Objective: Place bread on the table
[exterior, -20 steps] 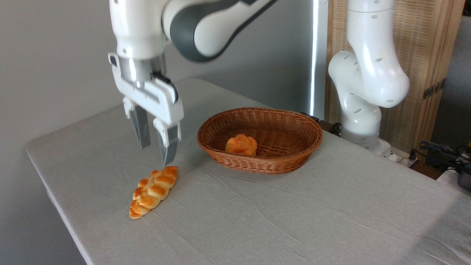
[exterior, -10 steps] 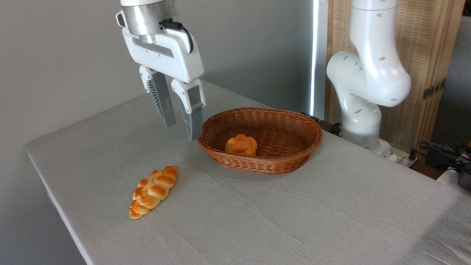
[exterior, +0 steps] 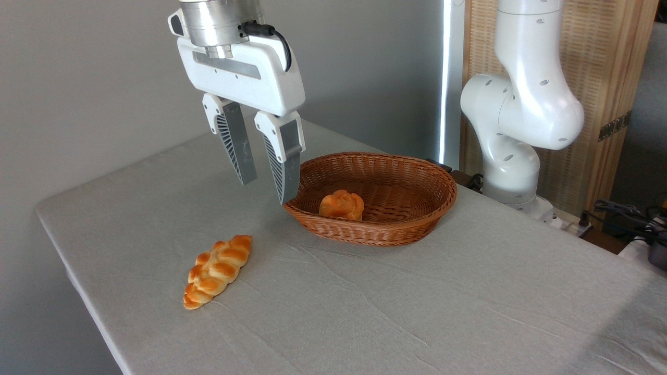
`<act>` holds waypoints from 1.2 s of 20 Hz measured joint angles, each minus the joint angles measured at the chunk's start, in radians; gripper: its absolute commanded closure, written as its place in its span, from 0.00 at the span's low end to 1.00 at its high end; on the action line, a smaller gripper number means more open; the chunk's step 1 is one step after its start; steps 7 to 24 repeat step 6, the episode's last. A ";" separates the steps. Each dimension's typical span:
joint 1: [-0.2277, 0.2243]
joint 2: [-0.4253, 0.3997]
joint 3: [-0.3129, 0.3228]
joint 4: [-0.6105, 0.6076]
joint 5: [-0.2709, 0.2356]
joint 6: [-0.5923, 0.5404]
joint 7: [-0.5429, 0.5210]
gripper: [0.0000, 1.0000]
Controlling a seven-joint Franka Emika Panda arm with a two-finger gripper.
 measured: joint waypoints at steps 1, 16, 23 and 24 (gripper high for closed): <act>0.000 0.000 -0.006 0.000 0.000 0.000 -0.001 0.00; 0.001 0.001 -0.016 0.000 0.000 0.000 -0.002 0.00; 0.001 0.001 -0.016 0.000 0.000 0.000 -0.002 0.00; 0.001 0.001 -0.016 0.000 0.000 0.000 -0.002 0.00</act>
